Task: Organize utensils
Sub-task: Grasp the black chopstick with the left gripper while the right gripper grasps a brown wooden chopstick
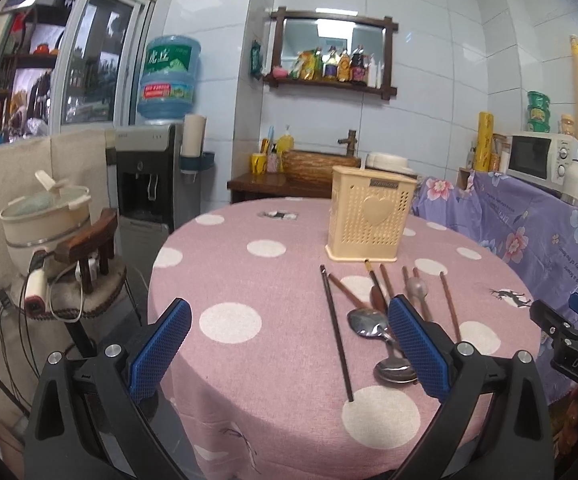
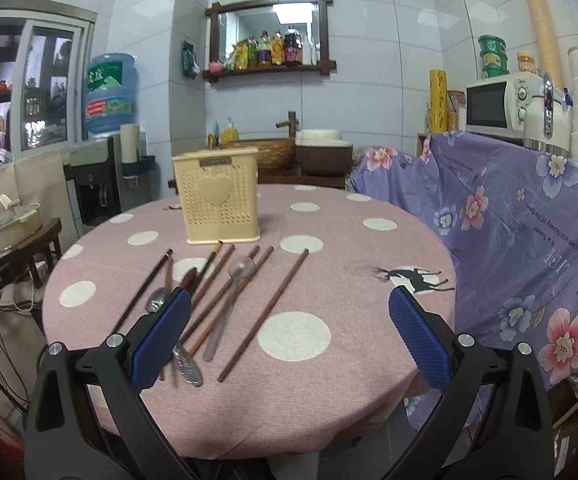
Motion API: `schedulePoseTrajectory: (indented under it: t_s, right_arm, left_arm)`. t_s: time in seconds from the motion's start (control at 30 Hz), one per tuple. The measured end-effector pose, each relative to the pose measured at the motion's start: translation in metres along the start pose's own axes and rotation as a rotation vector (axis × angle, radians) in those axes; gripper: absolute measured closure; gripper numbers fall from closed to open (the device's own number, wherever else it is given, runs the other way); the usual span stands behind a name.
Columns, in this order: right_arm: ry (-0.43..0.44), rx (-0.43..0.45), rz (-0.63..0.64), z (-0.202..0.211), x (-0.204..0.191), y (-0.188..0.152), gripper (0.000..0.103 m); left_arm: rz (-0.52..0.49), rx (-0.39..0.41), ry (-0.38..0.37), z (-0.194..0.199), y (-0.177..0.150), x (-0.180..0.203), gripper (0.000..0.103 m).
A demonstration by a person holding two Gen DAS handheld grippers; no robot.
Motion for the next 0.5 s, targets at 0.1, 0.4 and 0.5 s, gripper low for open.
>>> schedulePoseTrajectory:
  t_s: [0.1, 0.4, 0.5]
  right_arm:
    - [-0.028, -0.045, -0.008, -0.016, 0.009, -0.003, 0.005]
    - [-0.075, -0.175, -0.022, -0.071, 0.022, 0.005, 0.005]
    - [-0.091, -0.238, -0.02, -0.094, 0.021, 0.004, 0.005]
  left_arm:
    - [0.014, -0.052, -0.01, -0.013, -0.007, -0.006, 0.005]
    - [-0.036, -0.158, -0.023, -0.059, 0.001, -0.008, 0.005]
    - [-0.089, -0.203, -0.038, -0.08, 0.003, -0.003, 0.005]
Point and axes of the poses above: each gripper's, at about its wrist camera, not at the fingertips, and z roughly against the way its jaws point, x to its right, y to its top, the point moved 10 cm from there along -z, roughly the way its jaws point, and after that the axes turned 12 degrees about -z, right-handed, at the moved point
